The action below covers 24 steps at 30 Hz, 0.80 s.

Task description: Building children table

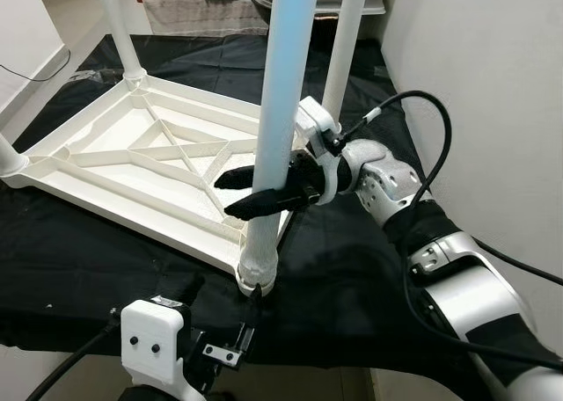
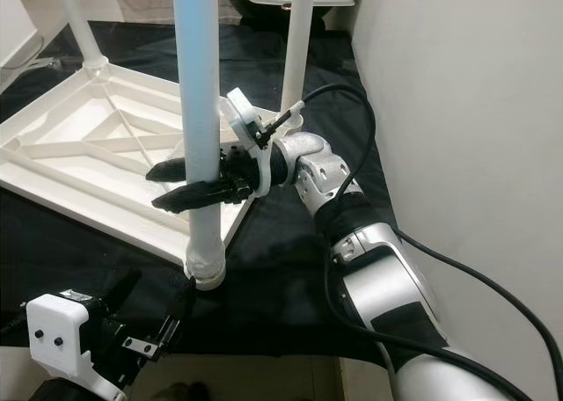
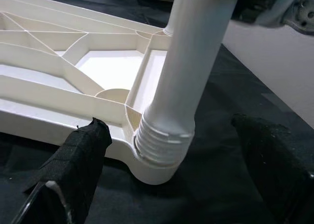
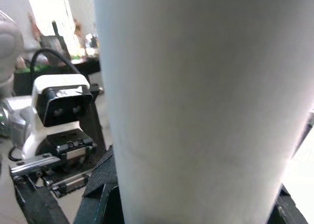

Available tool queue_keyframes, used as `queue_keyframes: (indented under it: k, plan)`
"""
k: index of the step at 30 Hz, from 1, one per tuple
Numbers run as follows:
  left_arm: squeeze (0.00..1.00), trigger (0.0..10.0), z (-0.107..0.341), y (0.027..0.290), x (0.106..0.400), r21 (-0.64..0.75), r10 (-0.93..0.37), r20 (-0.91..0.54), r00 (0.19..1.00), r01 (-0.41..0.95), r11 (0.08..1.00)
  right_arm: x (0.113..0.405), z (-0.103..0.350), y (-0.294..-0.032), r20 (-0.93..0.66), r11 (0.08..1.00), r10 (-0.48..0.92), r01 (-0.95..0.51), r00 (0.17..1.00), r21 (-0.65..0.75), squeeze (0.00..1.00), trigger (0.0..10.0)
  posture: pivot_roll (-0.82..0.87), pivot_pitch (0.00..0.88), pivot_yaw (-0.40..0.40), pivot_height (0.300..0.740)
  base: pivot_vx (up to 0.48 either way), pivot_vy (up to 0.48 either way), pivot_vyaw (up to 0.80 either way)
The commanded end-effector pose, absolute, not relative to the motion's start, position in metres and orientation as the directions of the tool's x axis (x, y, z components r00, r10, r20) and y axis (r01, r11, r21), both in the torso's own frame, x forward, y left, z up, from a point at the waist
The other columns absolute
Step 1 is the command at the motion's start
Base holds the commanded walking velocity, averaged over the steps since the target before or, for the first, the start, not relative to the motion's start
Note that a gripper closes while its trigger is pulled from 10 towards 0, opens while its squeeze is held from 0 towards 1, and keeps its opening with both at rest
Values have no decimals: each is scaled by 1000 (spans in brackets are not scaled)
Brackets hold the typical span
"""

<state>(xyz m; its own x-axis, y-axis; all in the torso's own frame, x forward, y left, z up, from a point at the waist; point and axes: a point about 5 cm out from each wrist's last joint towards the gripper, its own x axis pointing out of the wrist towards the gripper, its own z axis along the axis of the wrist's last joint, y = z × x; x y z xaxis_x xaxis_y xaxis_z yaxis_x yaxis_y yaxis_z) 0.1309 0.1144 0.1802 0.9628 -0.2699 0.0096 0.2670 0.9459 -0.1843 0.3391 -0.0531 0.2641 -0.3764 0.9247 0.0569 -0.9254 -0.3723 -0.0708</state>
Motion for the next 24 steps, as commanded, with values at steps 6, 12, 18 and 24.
queue_keyframes:
  k: [6,12,18,24]
  plan:
    - [0,10000,176,114,131,-179,-270,-7,963,264,948,333,264,-47,52,-417,905,-905,-422,-81,0,10000,119,234,-33,740,0,0,0]
    - [0,10000,175,116,131,-170,-258,-12,966,252,953,338,251,-41,-20,-384,923,-916,-384,-113,0,10000,117,231,-38,740,0,0,0]
    - [0,10000,174,115,132,-166,-259,-8,966,254,953,346,239,-42,-121,-319,945,-938,-304,-133,0,10000,117,231,-41,740,0,0,0]
    - [0,10000,175,116,133,-160,-258,-5,966,254,954,354,237,-43,-197,-203,966,-961,-166,-188,0,10000,111,230,-42,740,0,0,0]
